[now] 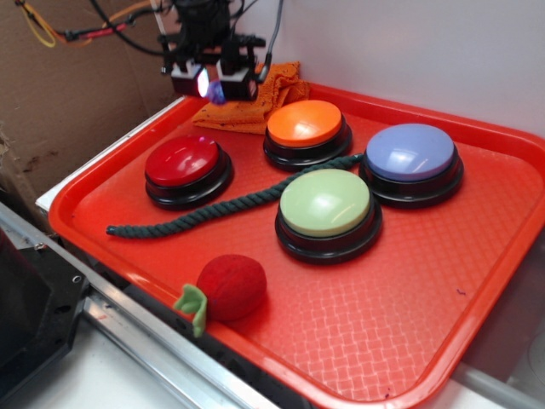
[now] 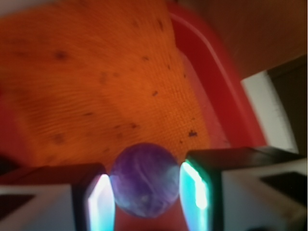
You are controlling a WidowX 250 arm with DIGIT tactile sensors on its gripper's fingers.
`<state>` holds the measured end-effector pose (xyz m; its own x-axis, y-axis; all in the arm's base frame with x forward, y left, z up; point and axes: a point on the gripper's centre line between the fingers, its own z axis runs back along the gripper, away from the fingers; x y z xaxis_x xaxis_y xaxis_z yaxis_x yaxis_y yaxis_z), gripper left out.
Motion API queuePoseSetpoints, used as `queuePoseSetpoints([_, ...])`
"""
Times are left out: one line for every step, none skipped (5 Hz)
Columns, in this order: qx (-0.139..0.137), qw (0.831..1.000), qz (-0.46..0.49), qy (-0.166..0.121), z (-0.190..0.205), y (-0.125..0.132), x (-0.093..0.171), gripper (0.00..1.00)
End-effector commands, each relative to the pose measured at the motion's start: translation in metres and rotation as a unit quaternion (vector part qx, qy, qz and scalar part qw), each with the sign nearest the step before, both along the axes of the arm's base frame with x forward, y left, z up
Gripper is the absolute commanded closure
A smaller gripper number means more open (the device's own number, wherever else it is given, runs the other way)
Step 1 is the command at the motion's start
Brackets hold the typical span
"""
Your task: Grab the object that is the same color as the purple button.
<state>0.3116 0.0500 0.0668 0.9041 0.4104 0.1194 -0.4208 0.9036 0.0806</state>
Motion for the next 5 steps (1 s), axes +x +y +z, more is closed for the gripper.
queuePoseSetpoints([-0.038,0.995,-0.095,-0.017,0.102,-0.072,-0.025,1.0])
queuePoseSetpoints([-0.081,0.987,-0.136,-0.014,0.122,-0.096,-0.045,1.0])
queuePoseSetpoints([-0.079,0.982,-0.172,-0.021,0.135,-0.119,-0.077,1.0])
queuePoseSetpoints([-0.08,0.981,-0.177,-0.015,0.129,-0.127,-0.092,1.0])
queuePoseSetpoints([-0.09,0.98,-0.174,-0.005,0.123,-0.134,-0.098,1.0])
